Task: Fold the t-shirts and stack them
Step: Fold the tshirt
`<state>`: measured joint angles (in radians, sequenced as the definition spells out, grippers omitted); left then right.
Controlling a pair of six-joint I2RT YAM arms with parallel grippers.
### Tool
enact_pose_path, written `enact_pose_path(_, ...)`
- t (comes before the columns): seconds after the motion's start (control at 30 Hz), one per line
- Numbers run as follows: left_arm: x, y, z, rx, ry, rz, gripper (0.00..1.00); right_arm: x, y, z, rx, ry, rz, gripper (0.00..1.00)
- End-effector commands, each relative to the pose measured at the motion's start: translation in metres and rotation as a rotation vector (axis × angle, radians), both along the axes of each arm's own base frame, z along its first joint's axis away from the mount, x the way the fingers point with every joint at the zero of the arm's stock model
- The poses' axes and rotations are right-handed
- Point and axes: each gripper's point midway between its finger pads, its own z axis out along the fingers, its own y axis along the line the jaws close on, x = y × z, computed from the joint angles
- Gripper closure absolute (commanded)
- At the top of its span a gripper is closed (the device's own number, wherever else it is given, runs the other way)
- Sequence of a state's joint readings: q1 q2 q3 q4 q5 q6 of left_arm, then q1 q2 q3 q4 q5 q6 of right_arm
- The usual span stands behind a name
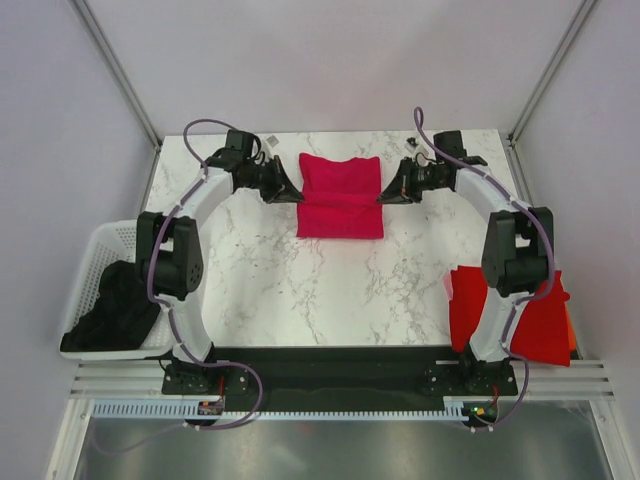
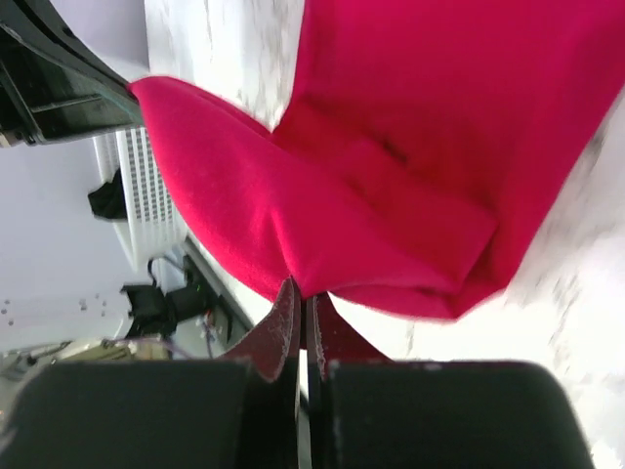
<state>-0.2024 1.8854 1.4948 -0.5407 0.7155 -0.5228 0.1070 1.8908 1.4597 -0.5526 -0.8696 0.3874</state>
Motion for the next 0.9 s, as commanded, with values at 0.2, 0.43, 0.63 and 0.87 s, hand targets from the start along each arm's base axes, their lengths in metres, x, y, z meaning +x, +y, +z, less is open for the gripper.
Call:
enact_pose_path(0.2,0.119,-0.004,-0.008,0.086,-0.293,-0.02,0.98,0.123,-0.013,-0.004,-0.024,-0.259,-0.036,1.0)
enact_pose_path(0.43,0.185,-0.007,-0.006,0.113,-0.48,-0.004,0.98,0.198,-0.011,-0.001,-0.021,-0.431,-0.056,0.96)
enact_pose_path(0.63,0.249,-0.001,-0.027,0.142,-0.627,0.087,0.98,0.251,-0.008,-0.028,0.007,-0.529,-0.105,0.86)
enact_pose_path(0.87,0.288,0.027,-0.004,0.308,-0.748,0.289,0.37,0.304,-0.006,0.003,-0.003,-0.801,-0.209,0.3)
